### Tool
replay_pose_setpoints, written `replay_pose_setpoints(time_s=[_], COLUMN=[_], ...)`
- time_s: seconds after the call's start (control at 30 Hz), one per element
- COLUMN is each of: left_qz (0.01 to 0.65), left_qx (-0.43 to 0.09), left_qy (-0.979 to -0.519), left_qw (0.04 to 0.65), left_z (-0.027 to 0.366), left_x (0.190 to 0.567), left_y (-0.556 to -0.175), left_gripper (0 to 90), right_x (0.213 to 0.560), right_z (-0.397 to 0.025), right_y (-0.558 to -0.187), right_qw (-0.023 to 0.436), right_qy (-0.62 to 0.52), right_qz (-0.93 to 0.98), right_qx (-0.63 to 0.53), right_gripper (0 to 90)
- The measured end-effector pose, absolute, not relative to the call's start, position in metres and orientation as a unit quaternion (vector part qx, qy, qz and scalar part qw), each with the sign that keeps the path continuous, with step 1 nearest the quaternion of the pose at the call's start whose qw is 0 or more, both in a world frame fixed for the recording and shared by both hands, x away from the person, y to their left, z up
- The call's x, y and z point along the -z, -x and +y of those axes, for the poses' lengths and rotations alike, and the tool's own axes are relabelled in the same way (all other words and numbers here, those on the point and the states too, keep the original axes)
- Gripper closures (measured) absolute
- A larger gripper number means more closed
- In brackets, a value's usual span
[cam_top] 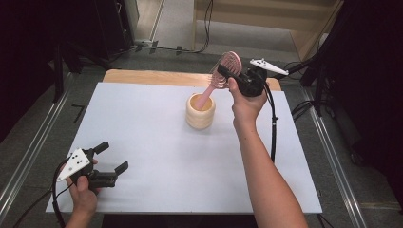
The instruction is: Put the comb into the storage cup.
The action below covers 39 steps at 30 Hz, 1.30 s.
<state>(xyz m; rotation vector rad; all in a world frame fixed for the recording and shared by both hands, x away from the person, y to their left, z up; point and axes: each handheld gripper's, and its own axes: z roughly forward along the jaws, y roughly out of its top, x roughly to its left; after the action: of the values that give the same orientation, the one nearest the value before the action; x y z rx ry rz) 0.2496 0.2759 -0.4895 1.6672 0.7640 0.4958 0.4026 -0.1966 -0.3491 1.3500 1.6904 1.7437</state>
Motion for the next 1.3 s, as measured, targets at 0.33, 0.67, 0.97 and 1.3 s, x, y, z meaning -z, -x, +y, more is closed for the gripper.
replay_pose_setpoints(time_s=[0.33,0.67,0.97,1.3], left_qz=[0.326,0.326,0.326,0.325], left_qx=[-0.212,-0.212,-0.213,-0.212], left_qy=[-0.714,-0.714,-0.714,-0.714], left_qw=[0.582,0.582,0.582,0.583], left_z=[0.276,0.276,0.276,0.276], left_x=[0.489,0.489,0.489,0.489], left_y=[-0.25,-0.249,-0.249,-0.249], left_gripper=[0.0,0.0,0.0,0.0], right_x=[0.359,0.372,0.378,0.39], right_z=[-0.194,-0.191,-0.184,-0.18], right_y=[-0.406,-0.41,-0.411,-0.413], right_qw=[0.18,0.177,0.177,0.171], right_qy=[-0.484,-0.491,-0.488,-0.496], right_qz=[0.599,0.603,0.609,0.61], right_qx=[-0.611,-0.604,-0.6,-0.594], right_gripper=[62.3,62.3,62.3,62.3])
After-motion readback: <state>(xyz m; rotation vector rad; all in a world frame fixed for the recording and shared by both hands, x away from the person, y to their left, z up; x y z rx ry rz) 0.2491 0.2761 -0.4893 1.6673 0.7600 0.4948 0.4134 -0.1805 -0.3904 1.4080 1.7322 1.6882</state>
